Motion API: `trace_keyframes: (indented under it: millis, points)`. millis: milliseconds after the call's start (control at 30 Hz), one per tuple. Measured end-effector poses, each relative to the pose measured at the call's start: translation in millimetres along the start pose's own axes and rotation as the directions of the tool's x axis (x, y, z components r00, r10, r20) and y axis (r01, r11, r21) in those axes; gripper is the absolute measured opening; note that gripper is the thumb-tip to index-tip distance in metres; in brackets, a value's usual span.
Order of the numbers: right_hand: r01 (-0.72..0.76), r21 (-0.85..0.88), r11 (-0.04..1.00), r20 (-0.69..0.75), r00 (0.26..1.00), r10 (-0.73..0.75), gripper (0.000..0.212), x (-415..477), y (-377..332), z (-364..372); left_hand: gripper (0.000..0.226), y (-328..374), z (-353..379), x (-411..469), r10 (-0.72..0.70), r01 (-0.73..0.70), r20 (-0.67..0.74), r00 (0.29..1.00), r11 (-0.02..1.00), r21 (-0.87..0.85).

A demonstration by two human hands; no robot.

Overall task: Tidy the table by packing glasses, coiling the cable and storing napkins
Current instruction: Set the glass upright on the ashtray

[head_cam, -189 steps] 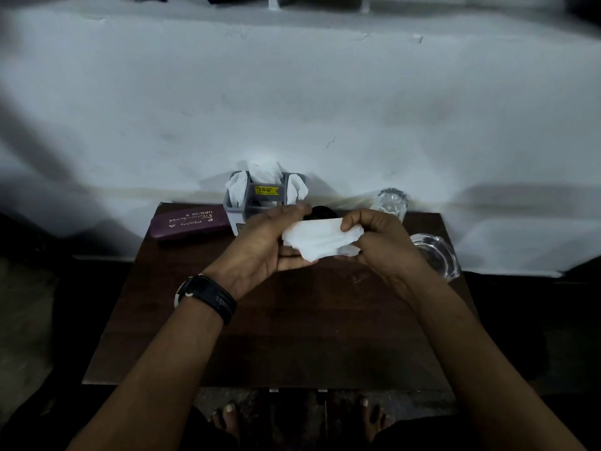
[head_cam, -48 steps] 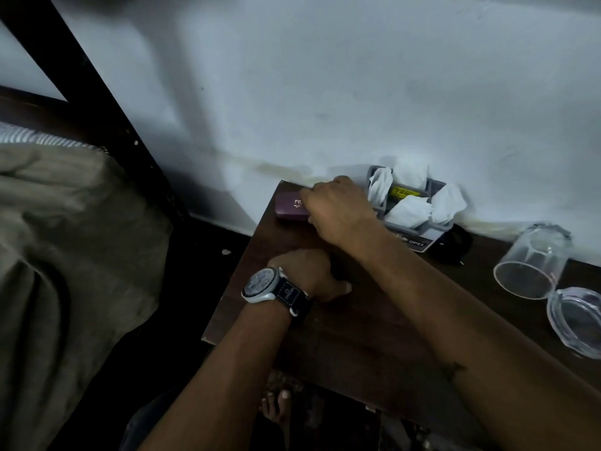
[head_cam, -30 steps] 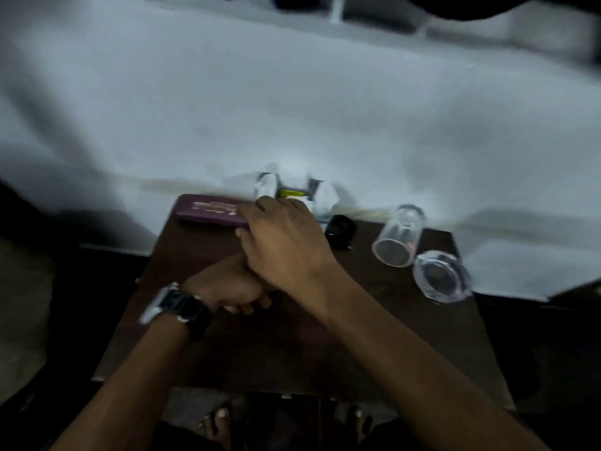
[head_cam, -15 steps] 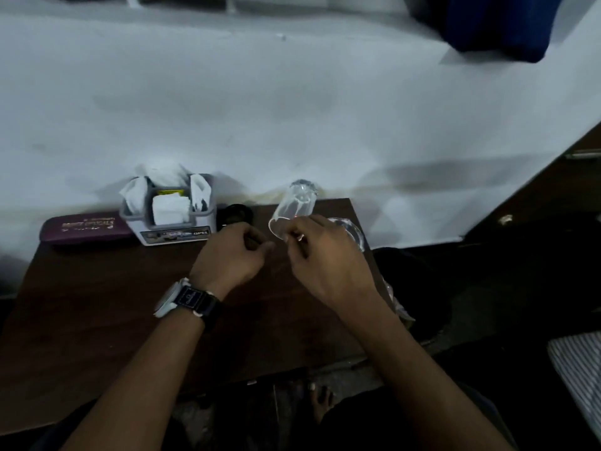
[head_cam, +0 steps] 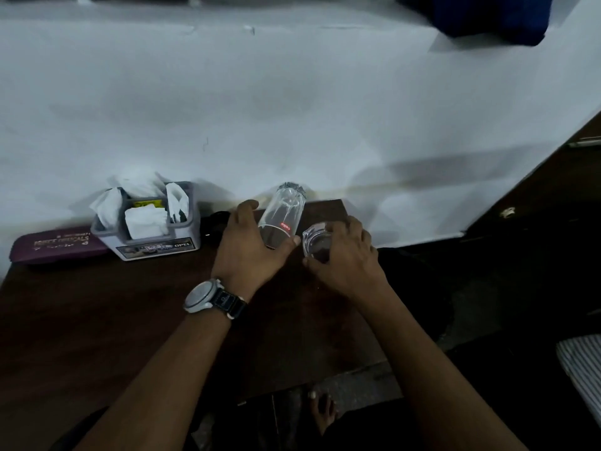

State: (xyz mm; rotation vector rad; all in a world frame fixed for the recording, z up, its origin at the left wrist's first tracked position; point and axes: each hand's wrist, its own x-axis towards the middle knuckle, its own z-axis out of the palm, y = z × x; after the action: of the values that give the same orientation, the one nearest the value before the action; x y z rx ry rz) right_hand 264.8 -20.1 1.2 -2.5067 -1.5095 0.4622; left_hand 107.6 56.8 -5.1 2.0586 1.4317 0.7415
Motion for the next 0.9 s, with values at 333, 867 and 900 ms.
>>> trace_keyframes:
  millis: [333, 867, 900]
  points:
    - [-0.002, 0.134, 0.991, -0.031, 1.0, 0.006, 0.092, 11.7, 6.7, 7.6, 0.084, -0.3, 28.2, 21.0, -0.066, 0.061, -0.133, 0.989, 0.997, -0.038]
    - [0.079, 0.221, 0.972, -0.105, 0.993, -0.057, 0.09, 39.8, -30.8, 23.3, 0.086, 11.6, -63.6, 10.1, 0.012, -0.134, -0.464, 0.886, 0.964, -0.231]
    - [0.089, 0.229, 0.969, -0.1, 0.993, -0.068, 0.089, 41.6, -33.0, 24.6, 0.087, 8.4, -66.3, 10.3, 0.013, -0.139, -0.462, 0.887, 0.961, -0.241]
